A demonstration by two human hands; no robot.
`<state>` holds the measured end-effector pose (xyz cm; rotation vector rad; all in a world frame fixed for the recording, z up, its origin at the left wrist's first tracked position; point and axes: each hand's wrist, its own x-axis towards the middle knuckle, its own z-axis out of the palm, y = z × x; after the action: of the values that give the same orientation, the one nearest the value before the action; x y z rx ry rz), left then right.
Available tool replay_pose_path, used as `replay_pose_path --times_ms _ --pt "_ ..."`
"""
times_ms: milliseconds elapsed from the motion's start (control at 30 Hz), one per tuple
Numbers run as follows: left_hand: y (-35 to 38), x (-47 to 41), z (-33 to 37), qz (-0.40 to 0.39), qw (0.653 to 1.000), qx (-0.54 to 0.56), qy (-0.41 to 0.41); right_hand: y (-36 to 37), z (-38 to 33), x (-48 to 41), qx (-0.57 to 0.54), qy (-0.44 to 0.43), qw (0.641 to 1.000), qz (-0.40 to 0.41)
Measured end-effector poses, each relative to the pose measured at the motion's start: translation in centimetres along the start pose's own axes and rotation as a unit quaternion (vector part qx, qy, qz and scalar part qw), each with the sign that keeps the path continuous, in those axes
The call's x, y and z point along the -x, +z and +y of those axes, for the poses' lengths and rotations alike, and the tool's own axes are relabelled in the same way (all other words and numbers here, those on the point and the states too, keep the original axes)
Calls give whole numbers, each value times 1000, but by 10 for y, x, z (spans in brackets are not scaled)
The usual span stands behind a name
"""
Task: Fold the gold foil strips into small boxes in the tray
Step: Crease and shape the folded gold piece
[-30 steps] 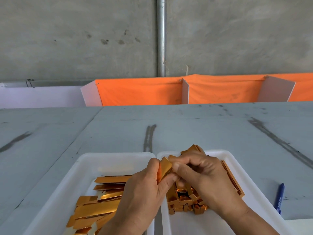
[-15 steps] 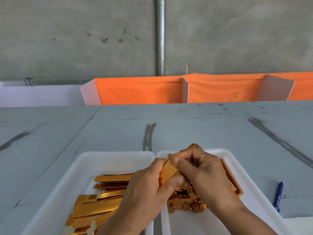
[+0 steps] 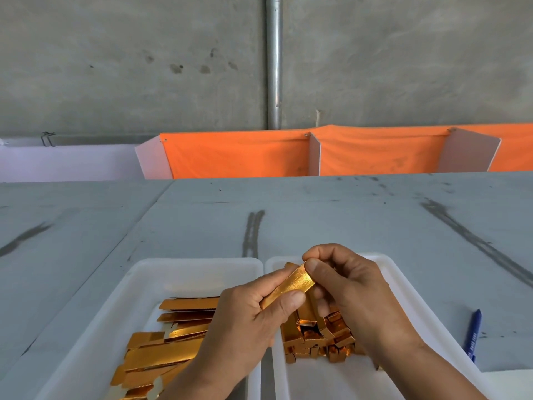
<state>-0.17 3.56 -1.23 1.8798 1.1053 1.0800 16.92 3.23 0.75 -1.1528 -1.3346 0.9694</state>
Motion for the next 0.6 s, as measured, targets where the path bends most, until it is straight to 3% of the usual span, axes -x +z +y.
replay_pose_path --times_ms 200,600 --pt "-1 -3 0 9 998 46 -32 5 0 -2 -95 55 994 -22" --pt "5 -4 -1 -7 998 55 -43 13 -1 3 -21 45 997 -56"
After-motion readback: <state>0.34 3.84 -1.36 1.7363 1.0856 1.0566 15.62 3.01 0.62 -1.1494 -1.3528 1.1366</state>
